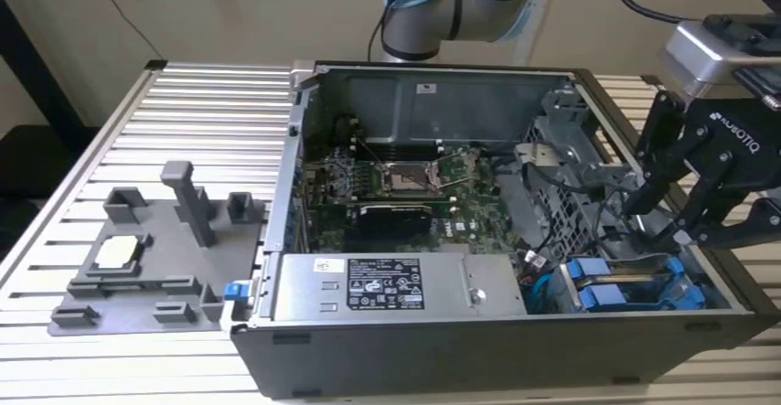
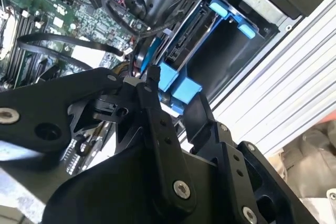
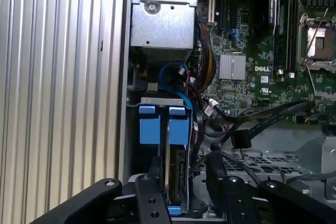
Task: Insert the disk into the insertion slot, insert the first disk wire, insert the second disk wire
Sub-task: 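Insert the disk into the insertion slot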
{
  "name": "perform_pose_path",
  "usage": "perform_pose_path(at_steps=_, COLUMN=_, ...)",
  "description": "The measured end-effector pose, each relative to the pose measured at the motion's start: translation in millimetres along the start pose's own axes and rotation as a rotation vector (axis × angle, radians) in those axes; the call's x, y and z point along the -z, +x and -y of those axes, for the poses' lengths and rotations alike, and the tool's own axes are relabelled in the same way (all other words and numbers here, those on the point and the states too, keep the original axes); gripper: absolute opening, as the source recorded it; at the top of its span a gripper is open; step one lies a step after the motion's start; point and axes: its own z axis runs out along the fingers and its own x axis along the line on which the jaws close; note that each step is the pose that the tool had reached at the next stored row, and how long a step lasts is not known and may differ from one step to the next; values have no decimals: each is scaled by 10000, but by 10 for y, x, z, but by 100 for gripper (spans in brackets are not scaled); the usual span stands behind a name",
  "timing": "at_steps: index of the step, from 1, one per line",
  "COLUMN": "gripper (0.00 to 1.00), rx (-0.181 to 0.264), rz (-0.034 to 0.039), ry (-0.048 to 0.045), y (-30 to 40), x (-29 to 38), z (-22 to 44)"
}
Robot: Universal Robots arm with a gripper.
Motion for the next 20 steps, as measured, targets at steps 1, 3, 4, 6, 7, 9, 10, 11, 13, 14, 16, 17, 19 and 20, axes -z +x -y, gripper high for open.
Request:
perform_pose_path(at_steps=1, gripper=47, rx=20, rz=-5, ry=56, y=-2, x=-6, z=9)
perform_pose_path(at_steps=3, gripper=47, rx=56, rz=-15, ry=138, y=-4, x=-14, z=32)
perform_pose_path(at_steps=4, gripper=47, rx=75, rz=-17, ry=158, y=-5, x=-17, z=49)
perform_pose_path(at_steps=6, gripper=47, rx=104, rz=-20, ry=161, y=-5, x=-20, z=100)
perform_pose_path(at_steps=7, gripper=47, rx=114, rz=-20, ry=161, y=-5, x=-20, z=130)
perform_pose_path(at_steps=9, gripper=47, rx=128, rz=-21, ry=160, y=-6, x=-16, z=192)
perform_pose_path(at_steps=10, gripper=47, rx=135, rz=-20, ry=160, y=-7, x=-15, z=226)
perform_pose_path(at_steps=11, gripper=47, rx=141, rz=-22, ry=160, y=-8, x=-13, z=256)
perform_pose_path(at_steps=13, gripper=47, rx=150, rz=-21, ry=160, y=-10, x=-10, z=317)
perform_pose_path(at_steps=14, gripper=47, rx=153, rz=-22, ry=159, y=-11, x=-9, z=348)
perform_pose_path(at_steps=16, gripper=47, rx=156, rz=-24, ry=159, y=-20, x=-8, z=403)
perform_pose_path(at_steps=17, gripper=47, rx=157, rz=-29, ry=159, y=-29, x=-8, z=425)
perform_pose_path(at_steps=19, gripper=47, rx=158, rz=-33, ry=158, y=-51, x=-8, z=459)
perform_pose_path(at_steps=20, gripper=47, rx=159, rz=-33, ry=158, y=-66, x=-8, z=471)
